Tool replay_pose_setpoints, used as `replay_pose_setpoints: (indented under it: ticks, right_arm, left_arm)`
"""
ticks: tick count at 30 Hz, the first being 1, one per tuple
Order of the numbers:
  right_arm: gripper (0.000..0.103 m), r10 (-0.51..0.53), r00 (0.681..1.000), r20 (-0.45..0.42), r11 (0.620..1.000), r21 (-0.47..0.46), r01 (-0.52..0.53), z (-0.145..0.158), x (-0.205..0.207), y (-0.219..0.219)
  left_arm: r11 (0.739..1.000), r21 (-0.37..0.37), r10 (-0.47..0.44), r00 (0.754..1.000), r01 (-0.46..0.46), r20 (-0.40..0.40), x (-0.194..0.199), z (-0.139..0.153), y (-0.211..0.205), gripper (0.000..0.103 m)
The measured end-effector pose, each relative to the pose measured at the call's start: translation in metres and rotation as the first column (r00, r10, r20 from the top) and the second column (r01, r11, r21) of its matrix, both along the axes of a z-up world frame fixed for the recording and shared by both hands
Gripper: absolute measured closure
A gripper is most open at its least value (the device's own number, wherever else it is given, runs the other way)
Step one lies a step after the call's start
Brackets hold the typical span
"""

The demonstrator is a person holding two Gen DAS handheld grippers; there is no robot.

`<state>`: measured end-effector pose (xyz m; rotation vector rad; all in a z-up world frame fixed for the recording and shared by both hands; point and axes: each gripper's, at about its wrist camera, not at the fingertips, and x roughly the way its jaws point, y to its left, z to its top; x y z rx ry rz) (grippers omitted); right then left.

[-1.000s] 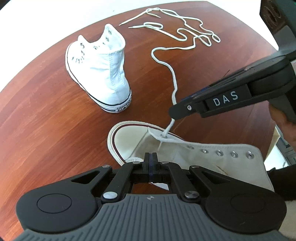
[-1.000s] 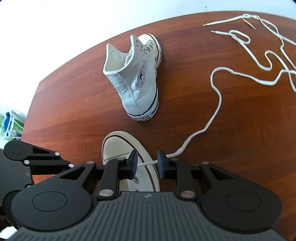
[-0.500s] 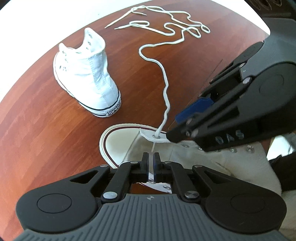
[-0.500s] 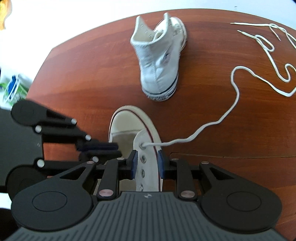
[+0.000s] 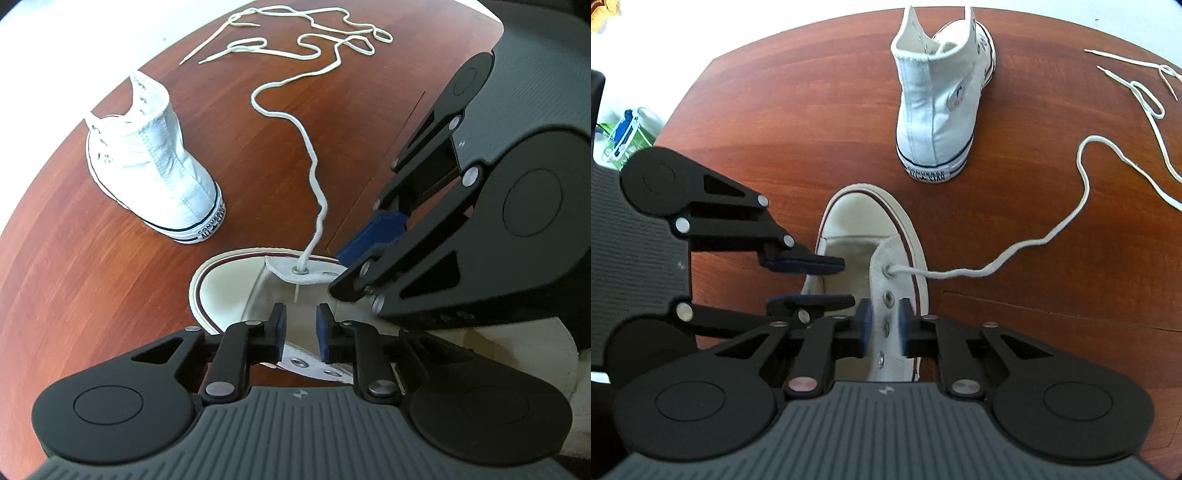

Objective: Lace up shoes with both hands
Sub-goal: 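Grasp the lace tip through the eyelet with the left gripper while the right gripper releases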

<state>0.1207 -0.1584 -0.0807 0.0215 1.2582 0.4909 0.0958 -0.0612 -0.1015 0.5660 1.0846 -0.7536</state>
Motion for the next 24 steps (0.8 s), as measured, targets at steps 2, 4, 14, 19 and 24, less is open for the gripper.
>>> replay_pose_setpoints:
  ticks: [2, 4, 14, 19, 24]
  right_arm:
    - [0.099, -0.027, 1.000, -0.012, 1.000, 0.015, 0.027, -0.002, 0.002, -0.004]
    - [0.100, -0.057, 0.998, -0.031, 0.997, 0.042, 0.058, -0.003, 0.004, -0.009]
    - [0.099, -0.091, 0.994, -0.058, 0.992, 0.080, 0.095, -0.003, 0.004, -0.009]
    - [0.099, -0.086, 0.995, -0.059, 0.993, 0.082, 0.090, -0.004, 0.004, -0.011]
    - [0.099, -0.094, 0.994, -0.061, 0.992, 0.084, 0.099, -0.005, 0.004, -0.010]
  left_arm:
    - [1.000, 0.001, -0.008, 1.000, 0.008, 0.002, 0.000, -0.001, -0.001, 0.083]
    - [1.000, 0.003, -0.020, 1.000, 0.020, 0.006, 0.000, -0.003, -0.002, 0.083]
    - [0.996, 0.033, -0.081, 0.996, 0.079, 0.041, 0.002, -0.014, -0.011, 0.085]
    - [0.992, 0.047, -0.118, 0.991, 0.115, 0.059, 0.002, -0.016, -0.014, 0.092]
    - [0.988, 0.070, -0.145, 0.986, 0.139, 0.082, 0.001, -0.019, -0.018, 0.100]
